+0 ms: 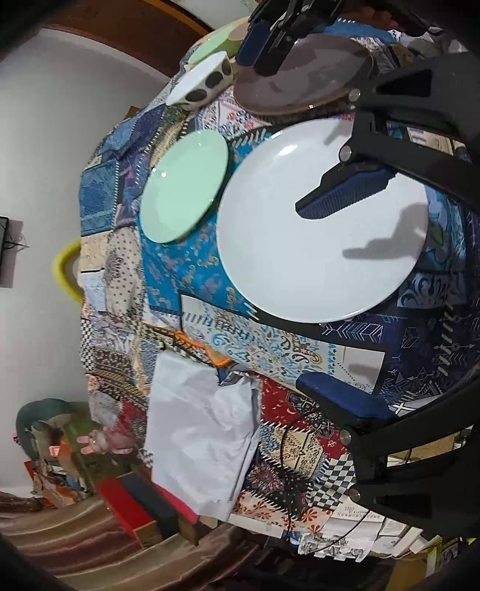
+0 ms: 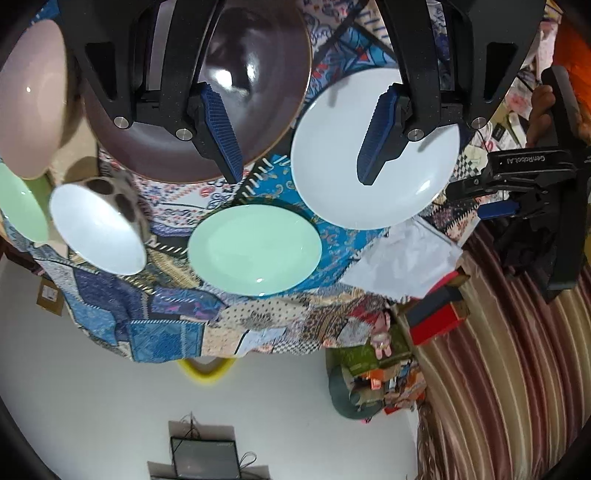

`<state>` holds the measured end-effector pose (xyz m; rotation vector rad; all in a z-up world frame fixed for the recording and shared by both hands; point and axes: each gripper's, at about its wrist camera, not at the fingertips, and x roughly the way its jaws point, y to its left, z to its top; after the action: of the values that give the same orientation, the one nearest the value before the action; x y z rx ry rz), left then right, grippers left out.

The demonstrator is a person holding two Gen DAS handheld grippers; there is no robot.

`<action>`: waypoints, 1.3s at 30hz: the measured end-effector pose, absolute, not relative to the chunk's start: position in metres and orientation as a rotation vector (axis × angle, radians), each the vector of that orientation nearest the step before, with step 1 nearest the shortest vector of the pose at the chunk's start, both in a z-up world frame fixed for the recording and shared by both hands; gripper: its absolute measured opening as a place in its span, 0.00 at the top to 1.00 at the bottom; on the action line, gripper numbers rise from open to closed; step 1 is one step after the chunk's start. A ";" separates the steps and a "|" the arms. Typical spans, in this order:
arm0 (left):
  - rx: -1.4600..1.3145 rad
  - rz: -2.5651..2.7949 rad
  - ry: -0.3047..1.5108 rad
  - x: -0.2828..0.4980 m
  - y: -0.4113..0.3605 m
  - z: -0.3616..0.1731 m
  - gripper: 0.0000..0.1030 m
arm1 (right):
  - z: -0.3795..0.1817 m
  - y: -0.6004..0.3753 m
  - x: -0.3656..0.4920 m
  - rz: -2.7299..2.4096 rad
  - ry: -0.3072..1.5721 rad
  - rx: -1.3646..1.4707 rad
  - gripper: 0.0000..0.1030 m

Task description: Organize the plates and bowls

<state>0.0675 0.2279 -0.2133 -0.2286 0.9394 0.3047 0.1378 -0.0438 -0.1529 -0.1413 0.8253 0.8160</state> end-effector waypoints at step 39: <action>-0.407 0.155 1.023 0.062 0.230 -0.268 0.61 | -0.219 0.019 0.171 0.855 1.055 -0.322 0.70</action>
<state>0.0621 0.2301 -0.2679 -0.4073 1.0231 0.1545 0.1707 0.0191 -0.2185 -0.3222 1.0552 0.8547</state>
